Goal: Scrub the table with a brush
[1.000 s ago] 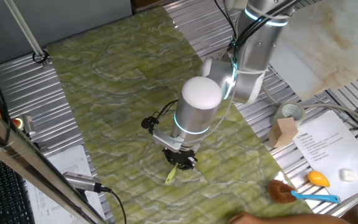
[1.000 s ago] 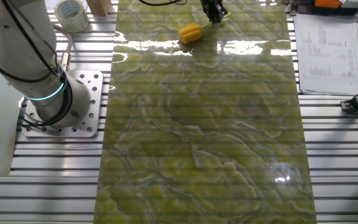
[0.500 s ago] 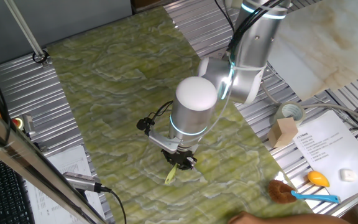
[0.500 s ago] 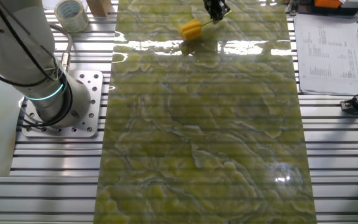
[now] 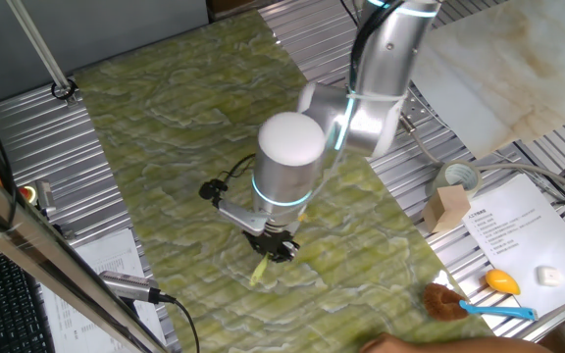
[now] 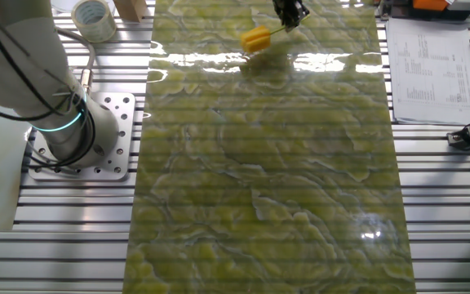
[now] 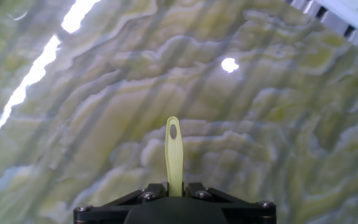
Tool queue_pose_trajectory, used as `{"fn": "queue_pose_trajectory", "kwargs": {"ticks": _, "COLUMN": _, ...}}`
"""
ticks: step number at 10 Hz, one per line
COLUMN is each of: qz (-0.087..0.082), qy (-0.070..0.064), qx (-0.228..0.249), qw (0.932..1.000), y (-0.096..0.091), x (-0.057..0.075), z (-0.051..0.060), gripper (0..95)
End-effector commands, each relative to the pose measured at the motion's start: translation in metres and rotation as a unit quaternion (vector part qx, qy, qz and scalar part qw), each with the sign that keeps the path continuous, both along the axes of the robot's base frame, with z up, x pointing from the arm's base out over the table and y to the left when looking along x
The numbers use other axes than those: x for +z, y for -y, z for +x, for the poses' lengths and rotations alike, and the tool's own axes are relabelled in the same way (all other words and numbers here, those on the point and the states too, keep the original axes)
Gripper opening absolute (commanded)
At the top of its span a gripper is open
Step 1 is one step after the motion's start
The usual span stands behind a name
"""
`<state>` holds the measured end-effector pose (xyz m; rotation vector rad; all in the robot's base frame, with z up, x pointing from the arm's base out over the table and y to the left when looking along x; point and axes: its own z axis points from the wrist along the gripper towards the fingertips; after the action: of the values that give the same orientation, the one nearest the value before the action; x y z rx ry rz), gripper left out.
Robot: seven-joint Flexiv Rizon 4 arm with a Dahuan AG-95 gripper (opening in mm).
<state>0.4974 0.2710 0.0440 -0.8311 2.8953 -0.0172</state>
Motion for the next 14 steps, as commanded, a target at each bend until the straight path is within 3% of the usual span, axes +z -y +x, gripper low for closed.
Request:
{"fn": "queue_pose_trajectory", "kwargs": {"ticks": 1, "qz": -0.002, "qy": -0.003, "qx": 0.005, "qw": 1.0, "y": 0.006, "x": 0.0, "z": 0.0, "gripper": 0.0}}
{"fn": "queue_pose_trajectory", "kwargs": {"ticks": 4, "qz": 0.0, "qy": -0.002, "qx": 0.006, "qw": 1.0, "y": 0.008, "x": 0.0, "z": 0.001, "gripper": 0.0}}
{"fn": "queue_pose_trajectory", "kwargs": {"ticks": 5, "qz": 0.0, "qy": -0.004, "qx": 0.013, "qw": 0.9999, "y": 0.008, "x": 0.0, "z": 0.001, "gripper": 19.0}}
{"fn": "queue_pose_trajectory", "kwargs": {"ticks": 6, "qz": 0.002, "qy": -0.004, "qx": 0.018, "qw": 0.9998, "y": 0.008, "x": 0.001, "z": 0.001, "gripper": 57.0}}
{"fn": "queue_pose_trajectory", "kwargs": {"ticks": 8, "qz": 0.002, "qy": -0.006, "qx": 0.015, "qw": 0.9999, "y": 0.009, "x": 0.004, "z": 0.001, "gripper": 95.0}}
{"fn": "queue_pose_trajectory", "kwargs": {"ticks": 10, "qz": 0.002, "qy": -0.008, "qx": 0.012, "qw": 0.9999, "y": 0.013, "x": 0.007, "z": 0.001, "gripper": 95.0}}
{"fn": "queue_pose_trajectory", "kwargs": {"ticks": 12, "qz": -0.006, "qy": -0.023, "qx": 0.005, "qw": 0.9997, "y": 0.041, "x": 0.022, "z": 0.005, "gripper": 57.0}}
{"fn": "queue_pose_trajectory", "kwargs": {"ticks": 13, "qz": -0.007, "qy": -0.026, "qx": -0.001, "qw": 0.9996, "y": 0.053, "x": 0.028, "z": 0.007, "gripper": 19.0}}
{"fn": "queue_pose_trajectory", "kwargs": {"ticks": 14, "qz": -0.007, "qy": -0.034, "qx": -0.001, "qw": 0.9994, "y": 0.067, "x": 0.034, "z": 0.011, "gripper": 0.0}}
